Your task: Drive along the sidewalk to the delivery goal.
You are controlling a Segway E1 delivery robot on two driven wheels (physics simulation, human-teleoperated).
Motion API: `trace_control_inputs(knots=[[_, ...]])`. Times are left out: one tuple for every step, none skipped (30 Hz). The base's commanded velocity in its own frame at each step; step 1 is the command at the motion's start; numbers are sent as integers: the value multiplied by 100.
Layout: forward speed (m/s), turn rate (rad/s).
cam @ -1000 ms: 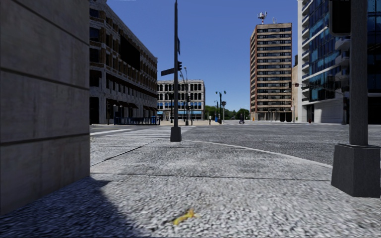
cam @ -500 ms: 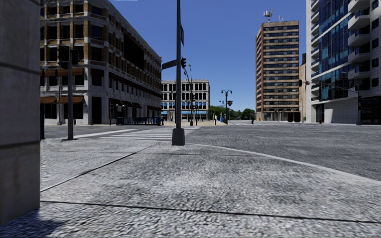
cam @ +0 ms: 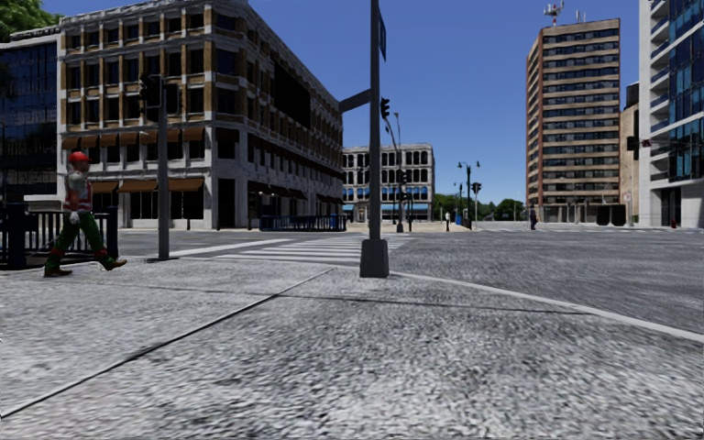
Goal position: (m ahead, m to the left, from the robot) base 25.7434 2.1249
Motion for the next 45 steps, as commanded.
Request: trace_control_inputs(knots=[[125, 45], [124, 45], [123, 45], [123, 46], [123, 46], [123, 46], [123, 46], [123, 46], [123, 46], [123, 46], [123, 46], [123, 46], [123, 46], [123, 46], [123, 46], [123, 43], [123, 43], [123, 25], [123, 15], [123, 15], [123, 0], [123, 0], [123, 0], [123, 0], [123, 0], [123, 0], [123, 0], [123, 0], [123, 0], [123, 0], [123, 0], [123, 0], [123, 0], [123, 0], [123, 0], [123, 0], [125, 0], [125, 0], [126, 0], [126, 0], [126, 0], [126, 0], [126, 0], [126, 0], [126, 0]])
